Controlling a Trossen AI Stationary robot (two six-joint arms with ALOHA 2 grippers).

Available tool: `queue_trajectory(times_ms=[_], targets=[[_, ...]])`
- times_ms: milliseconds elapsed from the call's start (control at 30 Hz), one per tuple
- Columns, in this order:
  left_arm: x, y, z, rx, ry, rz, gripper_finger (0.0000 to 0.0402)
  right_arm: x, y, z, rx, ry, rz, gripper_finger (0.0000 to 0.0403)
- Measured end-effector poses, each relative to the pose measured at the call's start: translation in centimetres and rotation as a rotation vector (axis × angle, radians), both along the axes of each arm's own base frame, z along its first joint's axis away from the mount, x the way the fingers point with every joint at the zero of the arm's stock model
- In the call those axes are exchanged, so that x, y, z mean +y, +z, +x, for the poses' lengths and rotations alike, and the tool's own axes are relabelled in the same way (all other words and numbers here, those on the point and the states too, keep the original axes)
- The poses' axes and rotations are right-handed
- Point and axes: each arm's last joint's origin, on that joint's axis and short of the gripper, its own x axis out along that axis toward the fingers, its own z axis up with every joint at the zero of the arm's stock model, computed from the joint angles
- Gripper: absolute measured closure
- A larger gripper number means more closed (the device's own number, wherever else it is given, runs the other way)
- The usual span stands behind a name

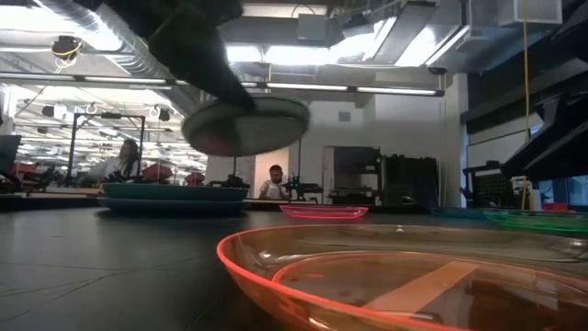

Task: Stack plastic plates
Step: Stack the gray plate on top of the pink plate

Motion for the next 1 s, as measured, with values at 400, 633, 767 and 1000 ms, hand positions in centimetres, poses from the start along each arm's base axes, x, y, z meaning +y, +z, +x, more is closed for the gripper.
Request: queue_trajectory(times_ms=[400,633,767,1000], targets=[[4.8,-3.4,-5.7,0.012,0.317,0.006,0.0386,-0.7,-1.0,-0.1,-0.032,-0.042,0.005,0.0214],[6.4,-5.8,-7.1,0.084,0.397,0.001,0.0386,-0.7,-1.1,-0.1,-0.046,-0.042,0.006,0.0214],[6.8,-6.1,-7.3,0.095,0.409,-0.008,0.0376,-0.7,-1.1,-0.1,-0.046,-0.041,0.005,0.0214],[7.2,-5.8,-7.2,0.089,0.41,-0.034,0.03,-0.7,-1.1,-0.1,-0.042,-0.034,-0.008,0.0214]])
